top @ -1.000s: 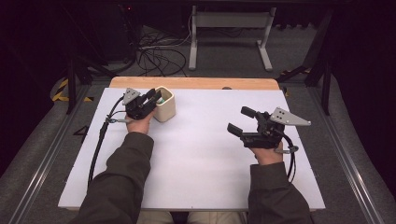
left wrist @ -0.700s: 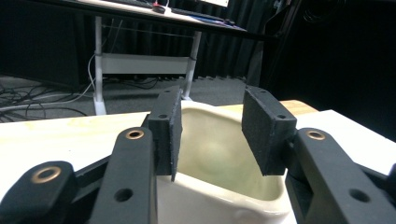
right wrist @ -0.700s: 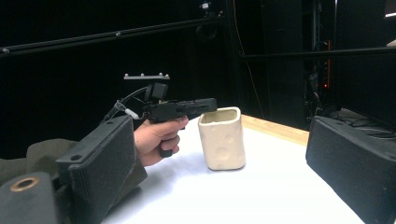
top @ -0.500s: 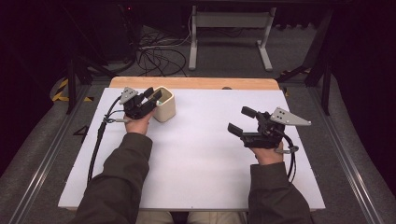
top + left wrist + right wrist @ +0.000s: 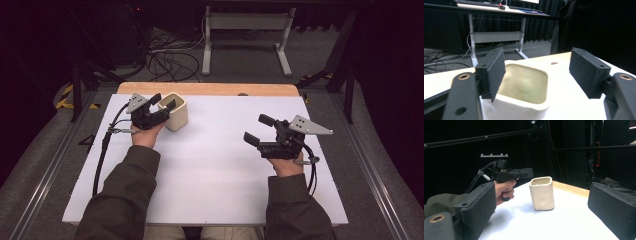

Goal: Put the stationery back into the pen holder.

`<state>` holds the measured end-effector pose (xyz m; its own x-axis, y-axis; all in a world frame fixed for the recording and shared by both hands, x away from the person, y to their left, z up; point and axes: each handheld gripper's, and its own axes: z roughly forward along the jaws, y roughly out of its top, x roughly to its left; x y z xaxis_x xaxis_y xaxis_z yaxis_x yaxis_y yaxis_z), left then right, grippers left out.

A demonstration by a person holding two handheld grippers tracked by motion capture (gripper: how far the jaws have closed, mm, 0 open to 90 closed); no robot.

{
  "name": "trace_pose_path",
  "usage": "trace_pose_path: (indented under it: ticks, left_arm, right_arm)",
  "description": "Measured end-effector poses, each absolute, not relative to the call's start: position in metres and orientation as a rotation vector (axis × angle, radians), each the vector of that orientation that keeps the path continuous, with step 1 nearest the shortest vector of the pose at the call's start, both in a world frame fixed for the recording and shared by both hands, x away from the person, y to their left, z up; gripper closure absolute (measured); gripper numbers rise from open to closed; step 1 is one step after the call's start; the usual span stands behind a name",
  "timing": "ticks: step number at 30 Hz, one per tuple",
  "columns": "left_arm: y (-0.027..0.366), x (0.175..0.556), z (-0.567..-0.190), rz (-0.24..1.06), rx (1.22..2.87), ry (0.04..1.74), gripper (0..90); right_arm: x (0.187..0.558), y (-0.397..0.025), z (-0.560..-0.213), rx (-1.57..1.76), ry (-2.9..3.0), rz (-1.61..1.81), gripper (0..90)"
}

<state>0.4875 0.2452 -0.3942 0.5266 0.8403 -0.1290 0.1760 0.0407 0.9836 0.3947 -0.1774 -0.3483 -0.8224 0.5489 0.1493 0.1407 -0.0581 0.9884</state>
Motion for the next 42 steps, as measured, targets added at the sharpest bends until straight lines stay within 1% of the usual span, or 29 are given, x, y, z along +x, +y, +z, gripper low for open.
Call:
trace_pose_path:
  ticks: [5, 9, 23, 30, 42]
  left_arm:
    - [0.244, 0.480, -0.388, 0.642, 1.485, 0.902, 24.2]
    - [0.243, 0.473, -0.382, 0.632, 1.479, 0.881, 21.6]
    - [0.239, 0.444, -0.367, 0.628, 1.536, 0.799, 12.7]
    - [0.242, 0.430, -0.363, 0.613, 1.496, 0.784, 10.7]
    - [0.253, 0.412, -0.362, 0.609, 1.488, 0.788, 8.9]
  right_arm:
    - [0.394, -0.178, -0.348, 0.743, 1.919, 1.955, 9.0]
    - [0.394, -0.179, -0.348, 0.744, 1.918, 1.954, 9.0]
    - [0.392, -0.180, -0.347, 0.746, 1.914, 1.945, 9.0]
    - [0.392, -0.181, -0.347, 0.750, 1.907, 1.941, 9.0]
    - [0.391, -0.182, -0.347, 0.755, 1.905, 1.932, 9.0]
